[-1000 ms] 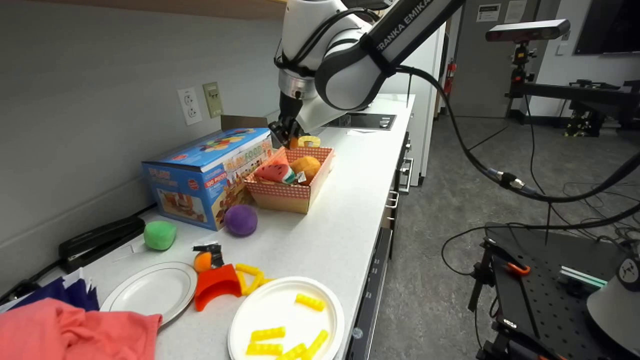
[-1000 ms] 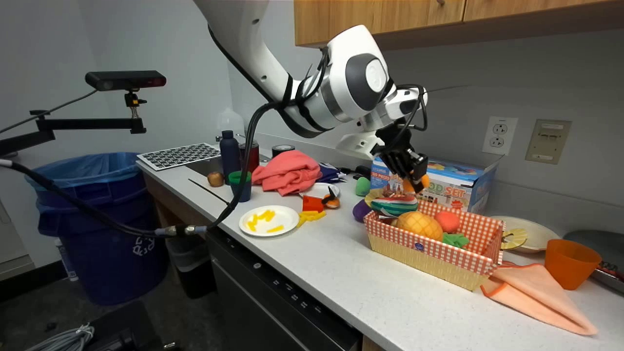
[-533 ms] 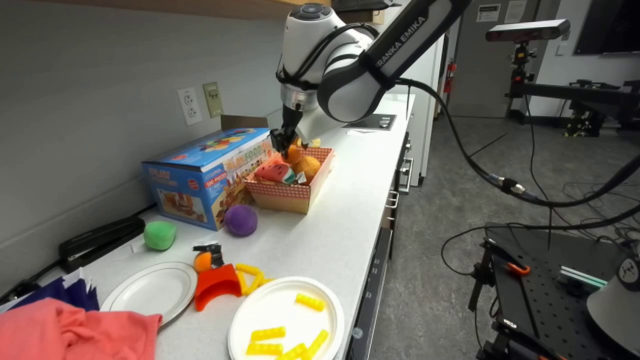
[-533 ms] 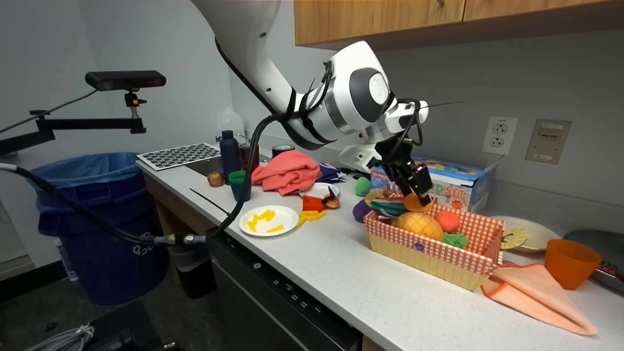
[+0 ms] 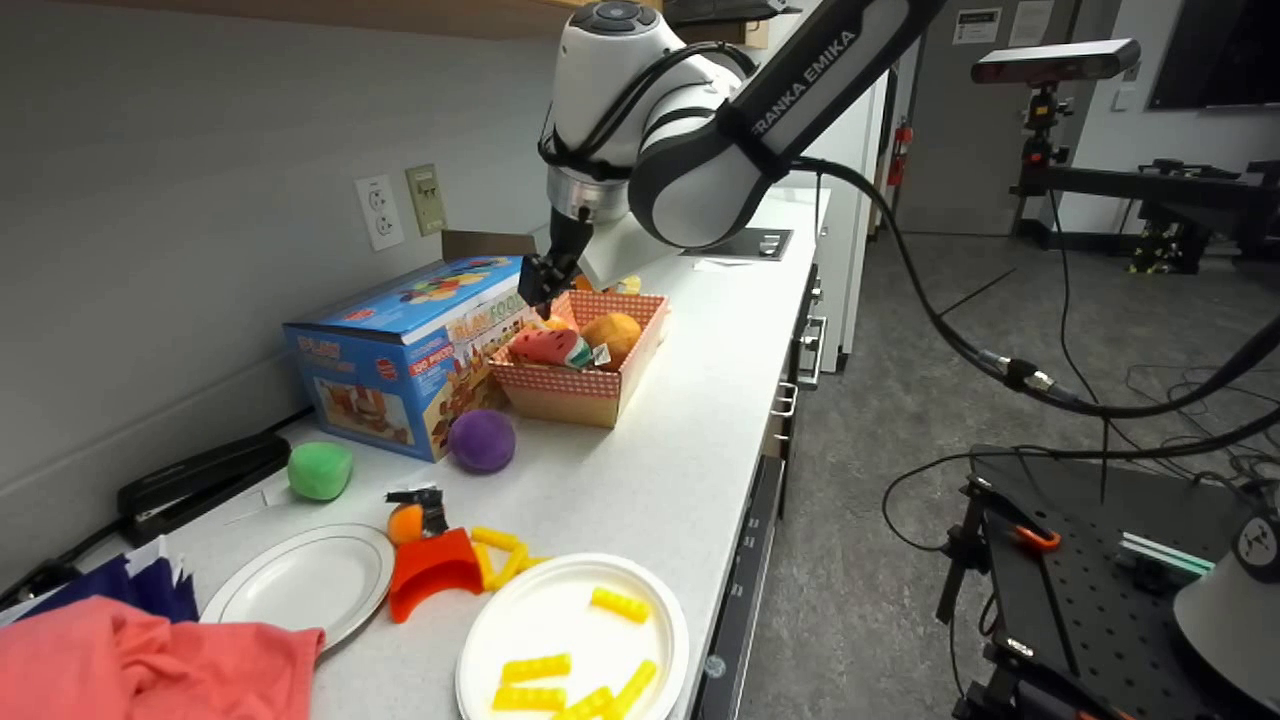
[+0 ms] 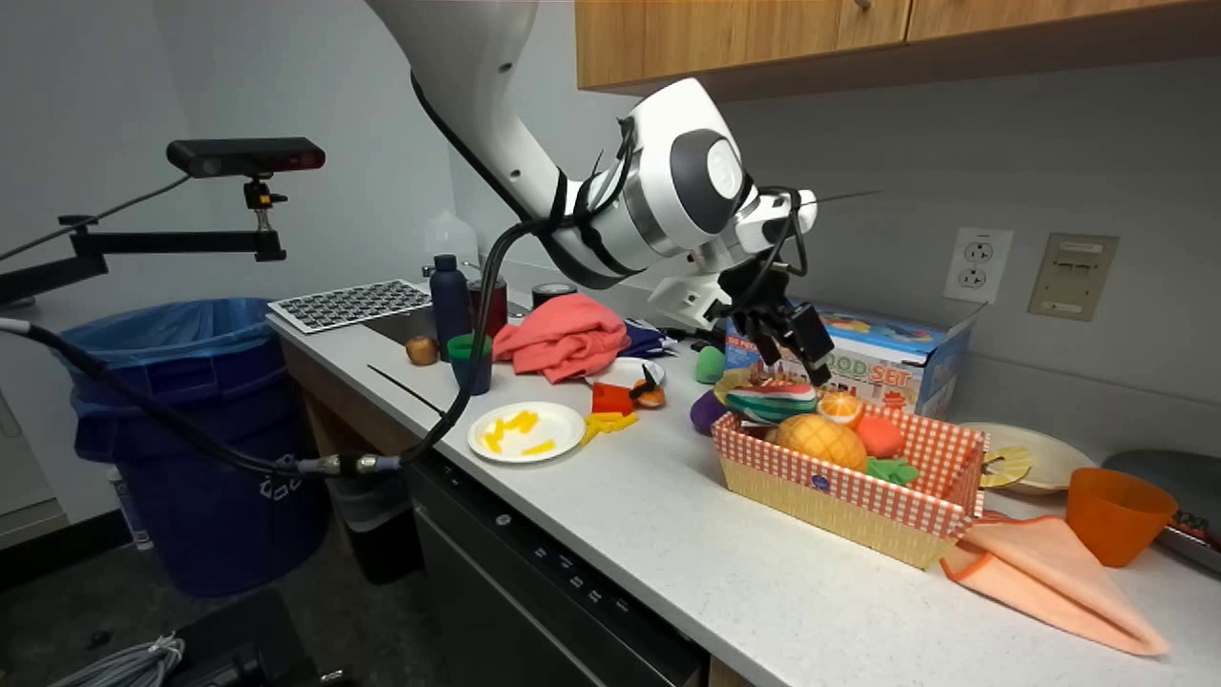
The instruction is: Put the plush toys inside the basket
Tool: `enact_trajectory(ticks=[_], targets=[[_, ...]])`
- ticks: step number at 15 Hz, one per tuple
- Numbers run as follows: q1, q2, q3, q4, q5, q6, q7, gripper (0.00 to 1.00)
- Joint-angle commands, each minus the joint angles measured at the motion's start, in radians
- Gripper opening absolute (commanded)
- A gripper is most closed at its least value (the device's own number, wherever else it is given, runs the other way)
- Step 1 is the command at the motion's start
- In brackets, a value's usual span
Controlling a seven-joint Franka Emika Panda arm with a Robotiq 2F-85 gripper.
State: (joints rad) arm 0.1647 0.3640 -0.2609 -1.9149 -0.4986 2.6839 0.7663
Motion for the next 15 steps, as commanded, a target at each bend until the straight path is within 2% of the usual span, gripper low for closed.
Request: enact_trajectory(ticks=[1, 5, 10, 11, 15], targets=[[0.018, -0.027, 0.044, -0.006, 0.004, 0.005, -0.058, 1.00], [0.003, -0.026, 0.160, 0.015, 0.096, -0.021, -0.242, 1.00], [-0.019, -0.009, 0.259, 0.058, 0.275, -0.105, -0.491, 1.00], [0.016, -0.015, 0.212, 0.027, 0.217, -0.056, -0.400, 1.00], [0.008, -0.016, 0.232, 0.036, 0.253, -0.081, -0.457, 1.00]])
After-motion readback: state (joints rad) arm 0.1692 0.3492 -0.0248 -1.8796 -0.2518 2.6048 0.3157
